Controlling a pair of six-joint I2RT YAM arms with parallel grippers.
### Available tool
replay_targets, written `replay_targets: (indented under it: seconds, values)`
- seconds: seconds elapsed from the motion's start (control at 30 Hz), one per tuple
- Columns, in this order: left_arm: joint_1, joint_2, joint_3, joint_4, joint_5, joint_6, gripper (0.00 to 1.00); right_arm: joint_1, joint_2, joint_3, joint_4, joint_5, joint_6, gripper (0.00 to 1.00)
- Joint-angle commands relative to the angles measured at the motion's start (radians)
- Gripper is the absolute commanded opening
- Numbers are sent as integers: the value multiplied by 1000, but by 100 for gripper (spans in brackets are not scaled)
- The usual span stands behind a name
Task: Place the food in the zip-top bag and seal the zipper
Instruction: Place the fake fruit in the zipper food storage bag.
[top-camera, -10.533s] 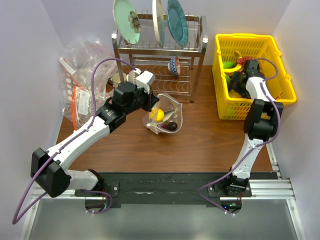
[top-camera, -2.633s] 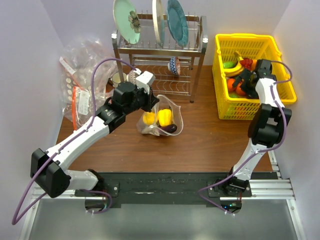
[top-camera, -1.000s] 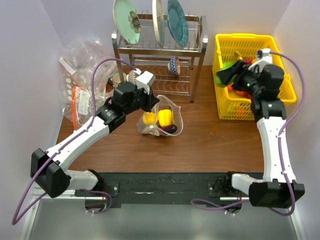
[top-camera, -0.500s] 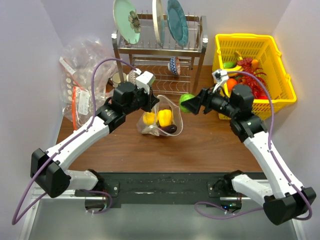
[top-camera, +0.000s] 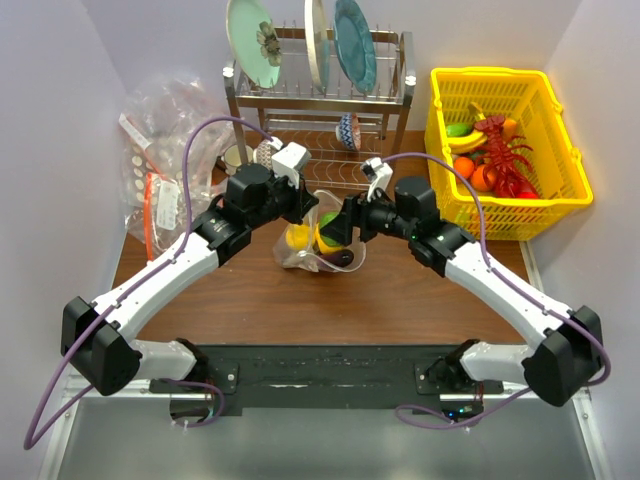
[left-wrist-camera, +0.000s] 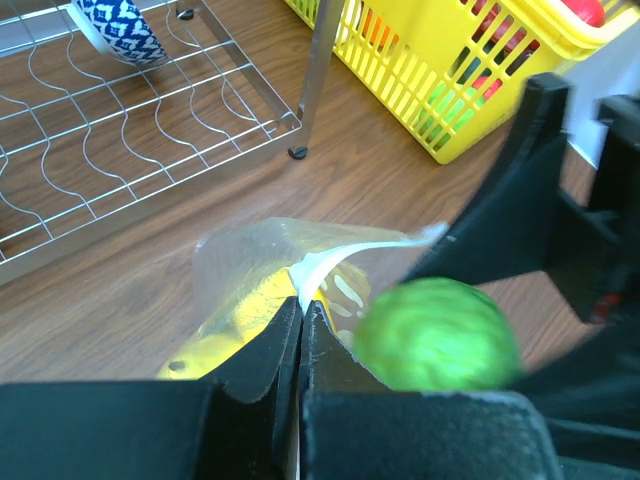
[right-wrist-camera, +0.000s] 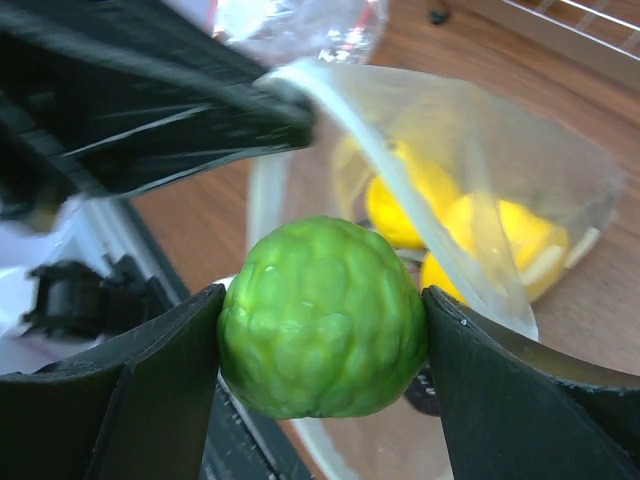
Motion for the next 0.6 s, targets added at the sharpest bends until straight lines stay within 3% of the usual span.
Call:
replay_targets:
  seconds: [0.0, 0.13, 0.37, 0.57]
  values:
    - [1, -14, 40, 36, 1, -6, 0, 0, 30, -6, 102, 125, 3, 73]
    - [1, -17, 37, 42, 2, -8, 0, 0, 89, 44, 97, 129, 18, 91]
    - [1, -17, 40, 31, -15, -5, 0, 3, 63, 108, 10, 152, 17, 93]
    - [2, -9, 49, 14, -44, -6, 0, 1, -40, 117, -147, 238, -5, 88]
